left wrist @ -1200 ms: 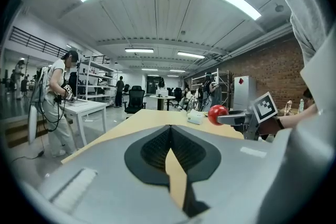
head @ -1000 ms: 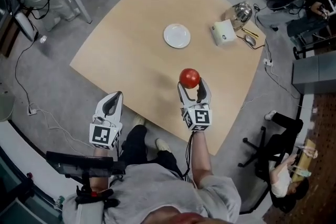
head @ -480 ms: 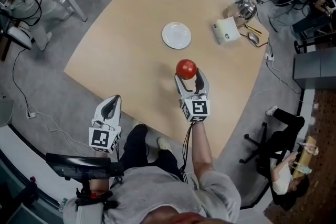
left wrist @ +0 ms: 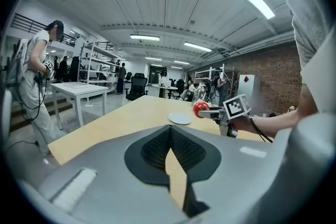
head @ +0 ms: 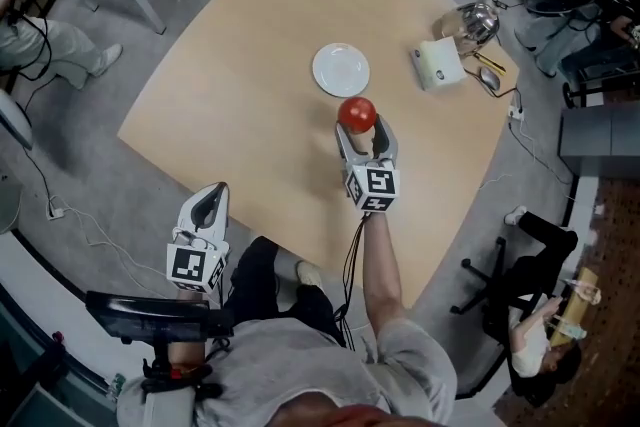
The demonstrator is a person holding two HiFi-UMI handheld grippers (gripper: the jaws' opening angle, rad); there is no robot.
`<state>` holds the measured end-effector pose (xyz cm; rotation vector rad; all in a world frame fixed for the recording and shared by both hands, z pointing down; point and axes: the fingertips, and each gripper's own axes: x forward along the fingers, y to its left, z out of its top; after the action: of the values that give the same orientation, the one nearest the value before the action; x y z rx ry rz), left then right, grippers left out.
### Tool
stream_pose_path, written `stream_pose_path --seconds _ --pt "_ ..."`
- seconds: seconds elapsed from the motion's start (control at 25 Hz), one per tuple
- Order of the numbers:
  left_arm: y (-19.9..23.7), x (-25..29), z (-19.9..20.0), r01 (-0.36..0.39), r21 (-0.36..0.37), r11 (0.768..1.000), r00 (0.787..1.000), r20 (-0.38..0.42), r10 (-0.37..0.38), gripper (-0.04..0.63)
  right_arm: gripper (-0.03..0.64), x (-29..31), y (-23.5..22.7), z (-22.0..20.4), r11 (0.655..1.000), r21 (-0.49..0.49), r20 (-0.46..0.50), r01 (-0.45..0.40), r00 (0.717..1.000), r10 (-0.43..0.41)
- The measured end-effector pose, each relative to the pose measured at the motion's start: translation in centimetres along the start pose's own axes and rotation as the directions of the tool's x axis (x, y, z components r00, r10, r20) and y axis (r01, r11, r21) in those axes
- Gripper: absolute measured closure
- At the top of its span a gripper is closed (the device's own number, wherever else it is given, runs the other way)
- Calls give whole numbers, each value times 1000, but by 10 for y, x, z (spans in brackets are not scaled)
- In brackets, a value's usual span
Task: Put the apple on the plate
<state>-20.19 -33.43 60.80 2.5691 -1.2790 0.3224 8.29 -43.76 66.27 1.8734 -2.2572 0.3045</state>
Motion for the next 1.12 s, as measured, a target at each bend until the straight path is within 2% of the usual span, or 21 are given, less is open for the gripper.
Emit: stream_pose_path --seconds 0.68,1.12 --pt "7 -3 -9 -33 -11 999 999 -31 33 577 253 66 -33 -22 999 -22 -87 39 995 -41" --pt "13 -5 -14 -46 -25 999 998 -37 45 577 252 93 -45 -30 996 -72 -149 52 987 -62"
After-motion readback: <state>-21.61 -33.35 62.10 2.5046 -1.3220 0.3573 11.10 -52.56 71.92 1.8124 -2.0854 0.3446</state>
